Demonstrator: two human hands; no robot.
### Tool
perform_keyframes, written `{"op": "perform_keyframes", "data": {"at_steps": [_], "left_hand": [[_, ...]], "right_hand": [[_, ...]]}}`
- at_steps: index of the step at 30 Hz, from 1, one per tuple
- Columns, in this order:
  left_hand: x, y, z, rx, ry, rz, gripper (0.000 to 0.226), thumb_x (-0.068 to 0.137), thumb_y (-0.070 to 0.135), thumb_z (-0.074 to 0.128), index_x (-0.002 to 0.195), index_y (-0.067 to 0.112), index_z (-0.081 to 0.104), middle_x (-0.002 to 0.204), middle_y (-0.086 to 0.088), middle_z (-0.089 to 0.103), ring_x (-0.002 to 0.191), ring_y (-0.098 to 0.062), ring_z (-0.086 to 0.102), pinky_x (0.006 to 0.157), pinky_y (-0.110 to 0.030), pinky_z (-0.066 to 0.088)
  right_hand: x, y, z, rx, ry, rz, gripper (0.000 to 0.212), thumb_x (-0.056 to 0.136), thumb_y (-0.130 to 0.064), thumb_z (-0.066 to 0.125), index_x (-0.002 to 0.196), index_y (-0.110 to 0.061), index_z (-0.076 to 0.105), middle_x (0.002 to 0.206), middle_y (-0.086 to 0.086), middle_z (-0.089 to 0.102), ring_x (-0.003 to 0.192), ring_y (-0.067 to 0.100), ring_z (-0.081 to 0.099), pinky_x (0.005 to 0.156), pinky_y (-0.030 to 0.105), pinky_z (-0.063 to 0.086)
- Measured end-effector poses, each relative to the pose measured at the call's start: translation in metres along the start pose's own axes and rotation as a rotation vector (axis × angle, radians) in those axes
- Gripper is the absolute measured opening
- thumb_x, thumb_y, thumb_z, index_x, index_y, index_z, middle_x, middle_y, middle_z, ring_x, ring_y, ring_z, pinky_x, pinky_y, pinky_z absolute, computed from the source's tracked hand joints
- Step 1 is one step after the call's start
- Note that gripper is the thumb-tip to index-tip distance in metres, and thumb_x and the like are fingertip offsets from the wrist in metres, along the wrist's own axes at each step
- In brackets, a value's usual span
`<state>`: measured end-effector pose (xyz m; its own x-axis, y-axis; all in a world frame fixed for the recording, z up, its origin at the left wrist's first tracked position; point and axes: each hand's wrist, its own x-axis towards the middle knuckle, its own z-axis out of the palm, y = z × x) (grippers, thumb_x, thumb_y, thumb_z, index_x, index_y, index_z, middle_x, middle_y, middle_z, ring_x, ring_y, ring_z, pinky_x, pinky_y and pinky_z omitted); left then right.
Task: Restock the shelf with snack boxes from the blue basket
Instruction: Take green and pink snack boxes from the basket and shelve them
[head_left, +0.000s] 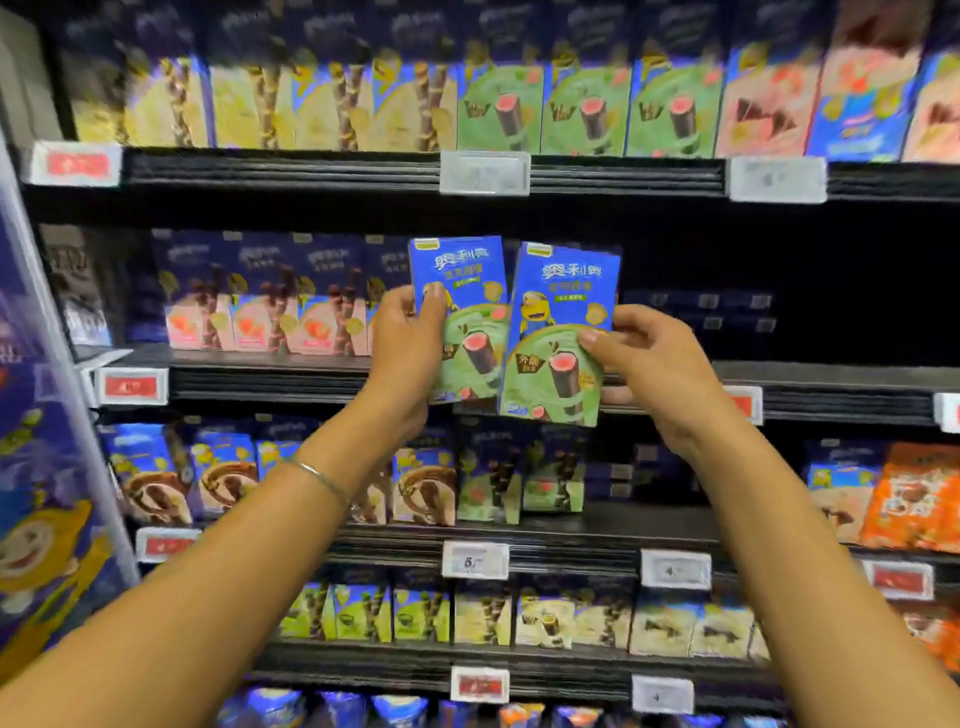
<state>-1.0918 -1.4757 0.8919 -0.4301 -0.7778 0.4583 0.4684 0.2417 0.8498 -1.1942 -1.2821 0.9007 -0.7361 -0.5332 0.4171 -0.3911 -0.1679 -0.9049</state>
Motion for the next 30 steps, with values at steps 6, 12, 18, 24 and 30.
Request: {"op": "perform_keyframes", "data": {"at_steps": [6,12,18,24,30], "left_hand": [[0.061,-0.010,0.021,-0.030,-0.052,-0.010,0.011,0.110,0.030,0.058,0.101,0.024,0.060,0.084,0.011,0.075,0.069,-0.002,0.073,0.058,-0.029,0.060],[0.074,-0.034,0.051,0.030,-0.051,0.017,0.011,0.109,0.025,0.059,0.101,0.017,0.062,0.081,0.013,0.076,0.070,0.000,0.071,0.058,-0.022,0.055],[0.079,-0.050,0.072,0.059,0.028,-0.053,0.022,0.107,0.029,0.060,0.126,0.018,0.058,0.119,-0.003,0.071,0.098,-0.016,0.073,0.083,-0.038,0.063],[0.082,-0.057,0.086,0.179,0.091,-0.011,0.011,0.107,0.023,0.058,0.114,0.019,0.050,0.108,-0.003,0.066,0.091,-0.015,0.065,0.067,-0.026,0.053],[0.083,-0.055,0.081,0.373,0.003,0.008,0.021,0.101,0.018,0.066,0.103,0.024,0.046,0.098,0.007,0.058,0.088,-0.007,0.057,0.065,-0.025,0.043]], "right_hand": [[0.079,0.010,-0.038,-0.040,0.185,0.003,0.020,0.092,-0.015,0.072,0.111,-0.018,0.066,0.099,-0.001,0.076,0.086,0.011,0.076,0.061,0.029,0.061],[0.141,0.044,-0.061,-0.275,0.291,0.037,0.031,0.082,-0.021,0.078,0.110,-0.014,0.066,0.107,0.008,0.073,0.096,0.022,0.072,0.081,0.041,0.062],[0.163,0.062,-0.066,-0.415,0.225,0.092,0.048,0.082,-0.030,0.073,0.121,-0.005,0.061,0.121,0.019,0.066,0.111,0.036,0.065,0.092,0.052,0.057],[0.171,0.063,-0.062,-0.543,0.157,0.055,0.038,0.086,-0.020,0.066,0.119,-0.003,0.062,0.119,0.019,0.067,0.109,0.038,0.064,0.092,0.052,0.056],[0.175,0.065,-0.063,-0.595,0.136,0.046,0.032,0.085,-0.014,0.065,0.114,0.000,0.065,0.114,0.021,0.068,0.105,0.040,0.065,0.091,0.053,0.057]]}}
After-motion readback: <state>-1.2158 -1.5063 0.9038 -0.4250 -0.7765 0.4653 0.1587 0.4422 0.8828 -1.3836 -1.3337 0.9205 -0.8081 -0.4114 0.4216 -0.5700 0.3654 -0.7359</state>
